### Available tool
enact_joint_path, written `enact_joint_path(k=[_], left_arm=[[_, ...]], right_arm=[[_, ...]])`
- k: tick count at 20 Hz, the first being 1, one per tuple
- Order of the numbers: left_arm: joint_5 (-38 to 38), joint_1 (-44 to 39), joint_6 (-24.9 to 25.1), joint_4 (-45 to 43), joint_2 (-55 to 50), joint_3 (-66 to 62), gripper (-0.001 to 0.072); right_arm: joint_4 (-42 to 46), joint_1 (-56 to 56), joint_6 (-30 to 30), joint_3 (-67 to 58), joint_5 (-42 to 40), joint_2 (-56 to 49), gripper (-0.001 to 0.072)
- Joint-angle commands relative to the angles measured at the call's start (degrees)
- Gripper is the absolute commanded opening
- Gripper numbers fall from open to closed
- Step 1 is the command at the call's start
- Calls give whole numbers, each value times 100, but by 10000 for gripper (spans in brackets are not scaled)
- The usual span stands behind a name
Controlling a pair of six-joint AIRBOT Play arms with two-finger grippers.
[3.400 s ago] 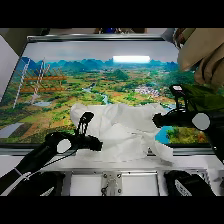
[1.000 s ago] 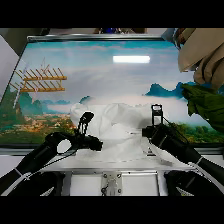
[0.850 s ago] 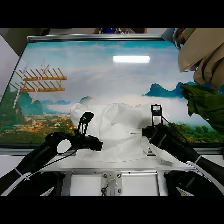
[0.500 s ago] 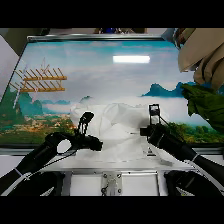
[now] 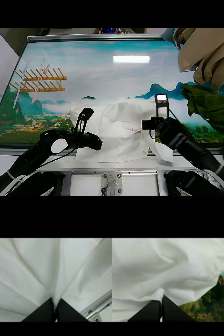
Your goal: Fold the clothes and pants, and hang the long-sleeved shirts on hangers.
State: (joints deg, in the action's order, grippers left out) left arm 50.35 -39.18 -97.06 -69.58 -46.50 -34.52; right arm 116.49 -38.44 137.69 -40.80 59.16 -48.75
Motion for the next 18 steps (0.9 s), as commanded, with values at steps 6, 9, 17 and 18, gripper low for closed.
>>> enact_joint_path(k=[6,9,17,18], left_arm=[[498,-35,-234,-424,-13,-1248,614],[603,-114,-245,-426,-658,-1729,614],[815,-673,-481,-442,-2752,-2994,614],[1025,-671,-481,-448,-2951,-3128,614]], right_arm=[[-1029,-7,-485,-485,258,892,13],[-1075,-13,-485,-487,240,940,13],[-1088,-11,-483,-487,68,1182,13],[-1091,-13,-483,-487,68,1202,13]])
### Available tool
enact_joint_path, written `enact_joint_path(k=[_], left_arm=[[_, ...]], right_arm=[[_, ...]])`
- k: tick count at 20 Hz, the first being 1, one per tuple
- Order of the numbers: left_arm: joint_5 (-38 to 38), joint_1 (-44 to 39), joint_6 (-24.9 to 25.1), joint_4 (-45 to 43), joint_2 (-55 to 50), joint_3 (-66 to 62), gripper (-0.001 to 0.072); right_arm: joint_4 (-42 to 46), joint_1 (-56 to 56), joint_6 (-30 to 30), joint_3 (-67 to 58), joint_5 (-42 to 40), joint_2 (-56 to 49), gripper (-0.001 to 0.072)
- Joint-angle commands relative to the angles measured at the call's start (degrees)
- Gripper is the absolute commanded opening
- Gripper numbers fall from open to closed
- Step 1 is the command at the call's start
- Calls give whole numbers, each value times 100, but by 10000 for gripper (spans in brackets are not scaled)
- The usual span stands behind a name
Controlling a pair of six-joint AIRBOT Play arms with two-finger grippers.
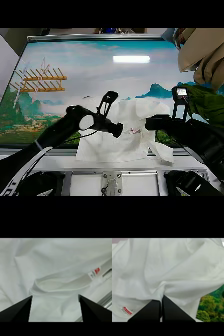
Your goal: Fold the clothes and pants, and hang the long-sleeved shirts on hangers.
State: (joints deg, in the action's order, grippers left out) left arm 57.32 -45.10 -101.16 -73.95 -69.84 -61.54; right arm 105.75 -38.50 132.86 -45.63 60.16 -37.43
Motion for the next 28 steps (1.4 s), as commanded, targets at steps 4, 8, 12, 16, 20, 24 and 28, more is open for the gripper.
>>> enact_joint_path(k=[4,8,12,16,20,24,28], left_arm=[[439,-37,-339,-166,-1084,-732,614],[721,-39,-393,-168,-1322,-791,613],[1252,-81,-675,-800,-1392,-787,399],[1508,-79,-667,-966,-1320,-787,30],[1582,44,-568,-1213,-621,-1587,24],[1565,203,-549,-1189,264,-3580,24],[1764,-179,-466,-1228,741,-4404,24]], right_arm=[[-17,-7,0,-4,-33,98,13],[-17,-7,0,-4,-33,98,13],[-15,-4,-2,-4,-31,98,13],[-9,-4,-2,-4,-9,98,13],[90,155,-378,-566,251,50,12],[-120,365,-951,-2315,647,-310,12],[-710,365,-1209,-3724,1425,-697,12]])
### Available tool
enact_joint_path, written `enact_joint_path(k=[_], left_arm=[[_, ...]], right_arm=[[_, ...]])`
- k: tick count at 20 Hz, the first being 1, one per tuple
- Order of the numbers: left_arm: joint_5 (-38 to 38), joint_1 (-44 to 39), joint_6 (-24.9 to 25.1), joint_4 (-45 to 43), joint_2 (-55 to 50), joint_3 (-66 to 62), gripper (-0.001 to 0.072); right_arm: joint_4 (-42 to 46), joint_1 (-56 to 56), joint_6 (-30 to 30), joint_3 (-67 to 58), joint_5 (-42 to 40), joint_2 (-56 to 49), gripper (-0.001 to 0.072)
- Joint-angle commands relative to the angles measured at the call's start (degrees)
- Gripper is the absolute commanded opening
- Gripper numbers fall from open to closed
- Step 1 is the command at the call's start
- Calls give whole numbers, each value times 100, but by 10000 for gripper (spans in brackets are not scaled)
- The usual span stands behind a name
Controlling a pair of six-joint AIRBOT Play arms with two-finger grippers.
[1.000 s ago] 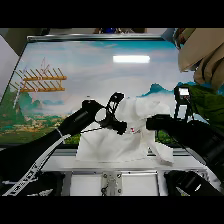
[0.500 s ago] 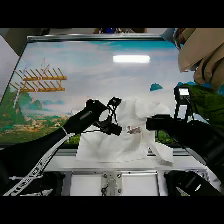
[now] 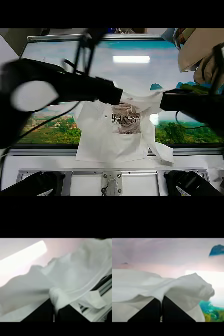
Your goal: Fold the clothes and pants, and hang the long-sleeved shirts on hangers.
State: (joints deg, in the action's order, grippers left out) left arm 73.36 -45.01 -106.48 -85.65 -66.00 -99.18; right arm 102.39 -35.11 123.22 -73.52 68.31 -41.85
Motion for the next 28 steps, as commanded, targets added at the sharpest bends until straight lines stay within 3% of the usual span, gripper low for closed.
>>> enact_joint_path(k=[1,4,8,13,15,19,26,28], left_arm=[[372,-254,63,-221,391,-614,24],[992,-221,-35,-625,385,-33,24],[944,247,-269,-562,385,1502,24],[-350,949,-83,503,339,3060,24],[-490,1279,136,859,208,3259,25],[-44,1773,627,1572,-96,3265,24],[343,1331,859,1628,380,3268,42],[361,1287,881,1641,459,3265,602]], right_arm=[[-409,28,-243,-1126,887,-356,12],[-411,39,-245,-1237,1320,-684,12],[-413,35,-542,-1222,2188,-1478,12],[-927,35,-1147,-1126,2037,-2332,12],[-925,42,-1248,-1126,1899,-2597,11],[-1104,37,-1248,-1126,1884,-2778,12],[-1416,33,-1246,-1126,1917,-2778,14],[-1416,33,-1246,-1126,1917,-2778,14]])
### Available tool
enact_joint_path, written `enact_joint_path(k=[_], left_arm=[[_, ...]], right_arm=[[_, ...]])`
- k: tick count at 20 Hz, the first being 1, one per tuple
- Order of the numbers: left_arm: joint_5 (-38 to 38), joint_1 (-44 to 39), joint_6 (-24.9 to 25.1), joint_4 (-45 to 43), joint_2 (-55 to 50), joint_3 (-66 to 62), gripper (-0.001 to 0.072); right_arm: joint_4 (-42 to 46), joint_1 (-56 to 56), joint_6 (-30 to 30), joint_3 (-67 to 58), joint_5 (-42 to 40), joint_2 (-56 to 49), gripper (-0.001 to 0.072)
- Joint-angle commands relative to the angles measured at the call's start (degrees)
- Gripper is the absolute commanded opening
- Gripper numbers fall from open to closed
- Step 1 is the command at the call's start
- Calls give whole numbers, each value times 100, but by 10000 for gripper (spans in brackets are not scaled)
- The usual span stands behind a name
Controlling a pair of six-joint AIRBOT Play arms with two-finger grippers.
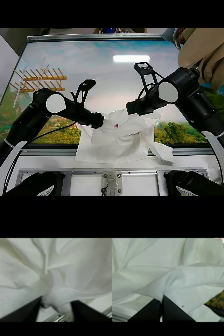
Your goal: Fold the clothes and pants, and hang the long-sleeved shirts on hangers.
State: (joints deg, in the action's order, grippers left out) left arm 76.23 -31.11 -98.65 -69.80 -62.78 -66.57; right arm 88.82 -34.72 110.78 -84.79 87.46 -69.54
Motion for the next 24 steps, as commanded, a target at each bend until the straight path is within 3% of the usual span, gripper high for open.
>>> enact_joint_path(k=[1,8,15,19,24], left_arm=[[107,-90,101,46,155,-9,632],[852,901,444,81,192,-1003,633],[603,2736,988,28,120,-1432,633],[210,4120,1556,-52,-354,-1432,632],[-669,5106,1554,-1755,-1438,-1432,632]], right_arm=[[-59,-7,-2,2,2,-9,14],[-42,-7,0,2,0,-15,14],[-42,-7,0,2,0,-17,14],[-42,-7,0,2,0,-17,14],[-42,-7,0,2,0,-17,14]])
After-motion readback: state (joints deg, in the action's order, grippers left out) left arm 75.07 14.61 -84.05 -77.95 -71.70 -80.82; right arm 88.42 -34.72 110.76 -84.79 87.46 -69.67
